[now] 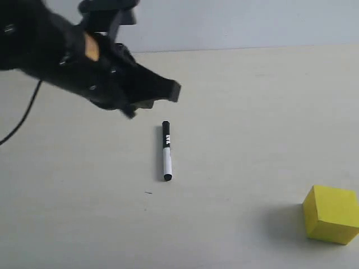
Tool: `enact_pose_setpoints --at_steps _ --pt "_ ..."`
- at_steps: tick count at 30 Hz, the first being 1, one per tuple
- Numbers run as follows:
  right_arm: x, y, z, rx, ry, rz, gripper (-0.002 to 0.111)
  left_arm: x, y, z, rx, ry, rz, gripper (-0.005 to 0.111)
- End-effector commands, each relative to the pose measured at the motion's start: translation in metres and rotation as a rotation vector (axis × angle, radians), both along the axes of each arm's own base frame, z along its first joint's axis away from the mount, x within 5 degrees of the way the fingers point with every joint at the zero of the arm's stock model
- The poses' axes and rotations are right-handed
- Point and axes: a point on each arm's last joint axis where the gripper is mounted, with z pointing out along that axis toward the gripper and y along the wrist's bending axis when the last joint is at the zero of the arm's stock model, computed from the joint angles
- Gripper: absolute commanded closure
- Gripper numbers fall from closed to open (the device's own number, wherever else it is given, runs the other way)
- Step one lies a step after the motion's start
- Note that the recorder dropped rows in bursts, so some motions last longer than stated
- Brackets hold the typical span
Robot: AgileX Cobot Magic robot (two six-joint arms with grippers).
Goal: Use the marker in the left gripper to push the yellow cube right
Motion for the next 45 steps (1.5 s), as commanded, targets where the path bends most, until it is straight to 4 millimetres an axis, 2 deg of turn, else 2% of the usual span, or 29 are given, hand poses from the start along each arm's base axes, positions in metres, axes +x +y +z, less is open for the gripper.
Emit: enact_pose_setpoints --at_steps 1,5,10,14,20,25,27,29,34,40,41,45 --pt "0.0 0.0 -0.001 -0.002 -0.005 0.001 0.108 -0.042 0.04 0.013 -0.086 -0.103 -0.011 0.106" --pt "0.0 0.0 -0.001 -0.002 -0.005 0.001 0.108 -0.073 0.07 0.017 -0.105 -0.124 -0.011 0.106" --pt "0.0 0.0 -0.001 -0.002 -0.005 0.001 0.108 -0.094 0.091 0.021 -0.135 -0.155 -0.01 0.106" --pt "0.0 0.0 -0.001 -0.002 -0.005 0.001 0.108 -0.101 0.098 0.03 -0.172 -0.193 -0.01 0.106" --pt "0.0 0.0 -0.001 -0.002 -0.005 0.001 0.108 -0.102 0.099 0.032 -0.186 -0.191 0.0 0.106" --pt "0.0 0.0 -0.001 -0.002 -0.005 0.001 0.108 -0.106 0.103 0.02 -0.122 -0.124 0.006 0.106" --pt "0.0 0.0 -0.001 -0.002 -0.005 0.001 0.108 -0.112 0.117 0.01 -0.118 -0.124 0.045 0.106" --pt "0.0 0.0 -0.001 -0.002 -0.005 0.001 0.108 -0.12 0.144 0.0 -0.16 -0.186 0.153 0.106" --pt "0.0 0.0 -0.001 -0.002 -0.005 0.001 0.108 -0.141 0.177 -0.016 -0.334 -0.458 0.306 0.106" --pt "0.0 0.0 -0.001 -0.002 -0.005 0.001 0.108 -0.16 0.195 -0.053 -0.536 -0.707 0.408 0.106" --pt "0.0 0.0 -0.001 -0.002 -0.005 0.001 0.108 -0.163 0.196 -0.047 -0.579 -0.777 0.405 0.106" --pt "0.0 0.0 -0.001 -0.002 -0.005 0.001 0.108 -0.171 0.2 -0.048 -0.545 -0.824 0.394 0.106"
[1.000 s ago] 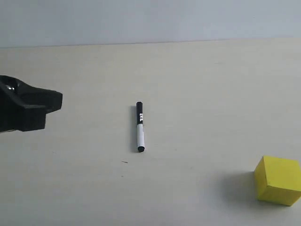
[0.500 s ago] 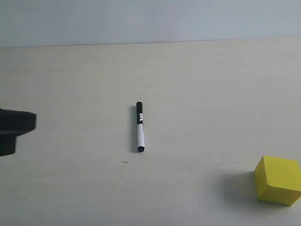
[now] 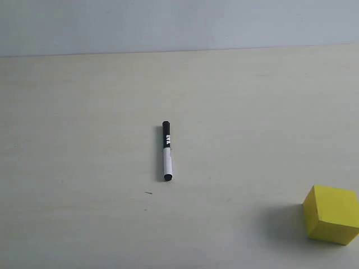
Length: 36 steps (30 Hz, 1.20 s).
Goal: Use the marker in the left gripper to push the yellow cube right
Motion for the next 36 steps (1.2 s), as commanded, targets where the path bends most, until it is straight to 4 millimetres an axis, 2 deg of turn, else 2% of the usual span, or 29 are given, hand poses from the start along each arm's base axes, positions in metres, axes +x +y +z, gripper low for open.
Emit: enact_pose_setpoints --at_steps 1,6,13,20,26,36 --pt "0.0 0.0 -0.001 -0.004 -0.005 0.001 0.108 -0.009 0.004 0.003 0.047 -0.117 0.013 0.106" --pt "0.0 0.0 -0.001 -0.005 -0.005 0.001 0.108 -0.011 0.006 0.001 0.236 -0.161 0.052 0.106" --pt "0.0 0.0 -0.001 -0.005 -0.005 0.001 0.108 -0.009 0.008 -0.006 0.274 -0.091 0.079 0.106" --pt "0.0 0.0 -0.001 -0.005 -0.005 0.001 0.108 -0.009 0.008 -0.007 0.297 -0.09 0.079 0.106" --pt "0.0 0.0 -0.001 -0.005 -0.005 0.001 0.108 -0.009 0.008 -0.016 0.328 0.002 0.071 0.106" --pt "0.0 0.0 -0.001 -0.005 -0.005 0.001 0.108 -0.009 0.008 -0.016 0.328 0.003 0.071 0.106"
